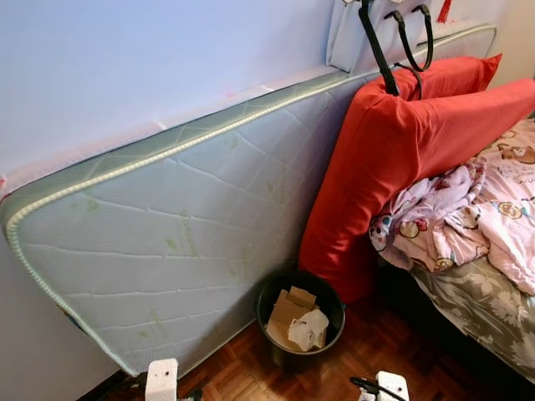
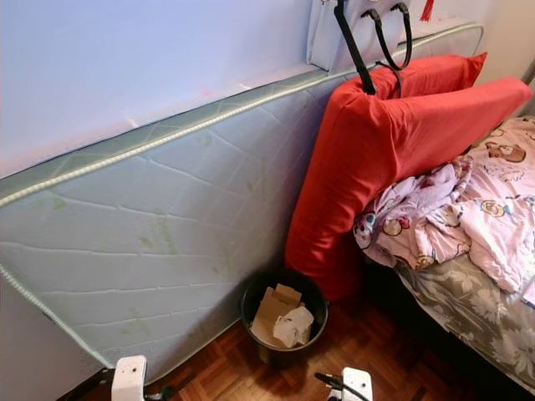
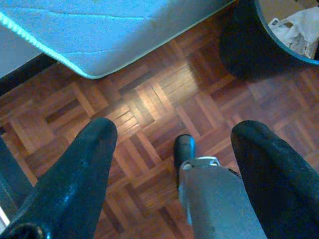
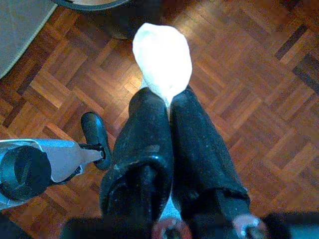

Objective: Clean up the room

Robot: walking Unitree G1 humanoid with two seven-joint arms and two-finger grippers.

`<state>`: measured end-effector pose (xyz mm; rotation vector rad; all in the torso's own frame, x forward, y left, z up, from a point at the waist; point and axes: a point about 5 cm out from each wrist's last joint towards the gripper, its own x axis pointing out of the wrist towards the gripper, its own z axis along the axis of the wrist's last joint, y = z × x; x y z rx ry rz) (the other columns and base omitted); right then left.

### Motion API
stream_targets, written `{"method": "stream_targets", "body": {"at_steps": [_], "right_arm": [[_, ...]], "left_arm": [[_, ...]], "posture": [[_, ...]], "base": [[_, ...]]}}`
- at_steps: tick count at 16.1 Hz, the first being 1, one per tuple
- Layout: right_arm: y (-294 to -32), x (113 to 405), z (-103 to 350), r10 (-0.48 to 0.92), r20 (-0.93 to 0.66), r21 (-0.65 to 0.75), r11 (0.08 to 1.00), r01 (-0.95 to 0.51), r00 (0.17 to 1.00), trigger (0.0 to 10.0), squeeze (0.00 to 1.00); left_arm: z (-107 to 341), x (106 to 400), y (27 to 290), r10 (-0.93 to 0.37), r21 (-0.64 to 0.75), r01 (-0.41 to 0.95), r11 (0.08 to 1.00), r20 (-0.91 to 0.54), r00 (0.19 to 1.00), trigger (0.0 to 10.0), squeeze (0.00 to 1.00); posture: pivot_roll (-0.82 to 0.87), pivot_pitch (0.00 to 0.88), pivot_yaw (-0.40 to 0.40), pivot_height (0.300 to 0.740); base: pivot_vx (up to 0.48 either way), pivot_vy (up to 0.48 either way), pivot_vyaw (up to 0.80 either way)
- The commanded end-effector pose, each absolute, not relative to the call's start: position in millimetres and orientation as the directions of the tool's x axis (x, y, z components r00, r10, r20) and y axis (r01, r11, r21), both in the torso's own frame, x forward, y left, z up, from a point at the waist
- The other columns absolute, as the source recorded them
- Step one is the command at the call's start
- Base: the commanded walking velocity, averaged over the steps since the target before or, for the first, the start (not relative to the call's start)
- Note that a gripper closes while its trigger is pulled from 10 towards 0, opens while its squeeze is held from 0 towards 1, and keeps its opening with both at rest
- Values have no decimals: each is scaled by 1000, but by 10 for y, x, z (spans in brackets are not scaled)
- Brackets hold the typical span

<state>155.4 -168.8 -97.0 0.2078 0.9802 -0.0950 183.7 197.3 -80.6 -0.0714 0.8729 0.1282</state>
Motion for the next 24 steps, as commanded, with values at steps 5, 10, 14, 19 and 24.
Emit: {"method": "stream_targets", "body": {"at_steps": [5, 10, 14, 19, 24], "right_arm": [[-1710, 1624, -937, 17, -820, 106, 987, 123, 573, 10000, 0], [-1694, 1599, -949, 20, -825, 102, 988, 116, 564, 10000, 0], [-1602, 1600, -958, 22, -831, 105, 988, 117, 556, 10000, 0], [-1545, 1540, -984, 29, -839, 102, 989, 105, 544, 10000, 0], [-1600, 1574, -966, 19, -831, 84, 992, 92, 556, 10000, 0]], "left_arm": [[-831, 1759, 2025, 97, -3, -156, 988, -772, 629, 10000, 0], [-795, 1567, 2514, 146, 31, -195, 980, -779, 609, 10000, 0], [-846, 1583, 2315, 125, 19, -180, 984, -789, 601, 10000, 0], [-825, 1852, 1855, 89, 1, -143, 990, -786, 612, 10000, 0], [-796, 1887, 1926, 103, 11, -150, 989, -773, 626, 10000, 0]], "posture": [[29, 0, -9, 740], [32, 0, -10, 740], [33, 0, -10, 740], [34, 0, -12, 740], [33, 0, -15, 740]], "base": [[0, 0, 0], [0, 0, 640], [0, 0, 0], [0, 0, 0], [0, 0, 98]]}}
